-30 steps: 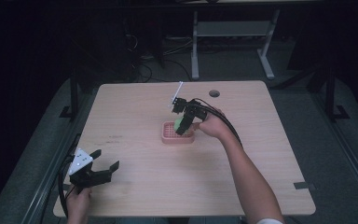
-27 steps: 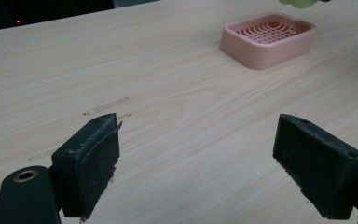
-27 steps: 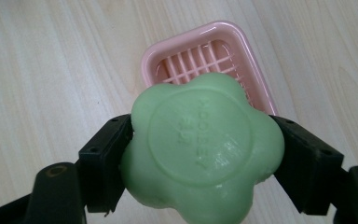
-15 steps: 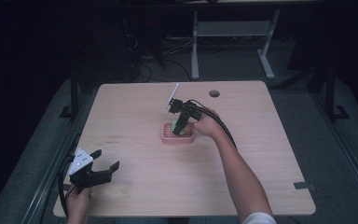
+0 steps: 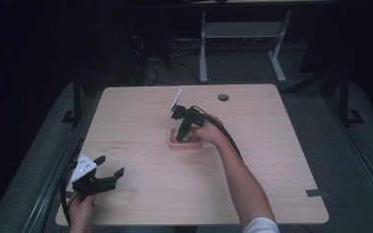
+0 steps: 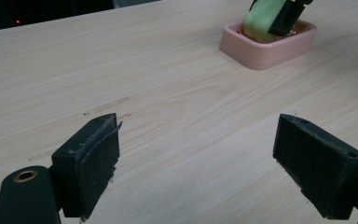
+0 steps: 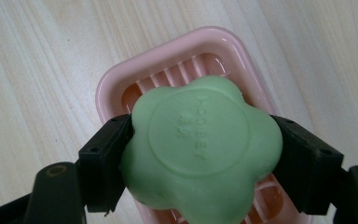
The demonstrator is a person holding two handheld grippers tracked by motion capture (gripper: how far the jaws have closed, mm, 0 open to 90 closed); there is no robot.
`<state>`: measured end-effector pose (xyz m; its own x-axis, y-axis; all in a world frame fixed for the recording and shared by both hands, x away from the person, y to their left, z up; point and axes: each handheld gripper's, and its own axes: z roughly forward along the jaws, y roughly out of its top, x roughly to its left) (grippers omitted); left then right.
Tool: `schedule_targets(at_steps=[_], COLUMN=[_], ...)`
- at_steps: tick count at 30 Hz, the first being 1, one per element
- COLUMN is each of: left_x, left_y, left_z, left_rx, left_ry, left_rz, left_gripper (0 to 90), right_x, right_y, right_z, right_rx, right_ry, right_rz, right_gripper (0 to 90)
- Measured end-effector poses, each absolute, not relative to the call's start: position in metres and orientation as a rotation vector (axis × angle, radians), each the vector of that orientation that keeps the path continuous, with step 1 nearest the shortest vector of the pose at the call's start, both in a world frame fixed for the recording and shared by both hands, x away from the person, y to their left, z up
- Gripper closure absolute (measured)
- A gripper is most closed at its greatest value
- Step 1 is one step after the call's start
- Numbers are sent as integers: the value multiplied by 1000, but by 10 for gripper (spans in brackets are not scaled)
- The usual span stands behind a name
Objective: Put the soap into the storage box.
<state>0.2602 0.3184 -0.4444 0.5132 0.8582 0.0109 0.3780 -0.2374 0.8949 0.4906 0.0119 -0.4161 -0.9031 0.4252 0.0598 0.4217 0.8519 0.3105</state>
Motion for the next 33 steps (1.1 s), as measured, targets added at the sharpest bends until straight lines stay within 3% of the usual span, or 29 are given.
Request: schedule_targets(at_steps=[33], left_x=[261], left_y=[315], left_z=[-444], left_rx=[1844], left_ry=[1017], left_rz=[649], left_gripper=[142], right_x=[489], right_y=[-1], right_z=[-414], right_rx=[756], right_ry=[2993], right_rz=[521], right_gripper=[217])
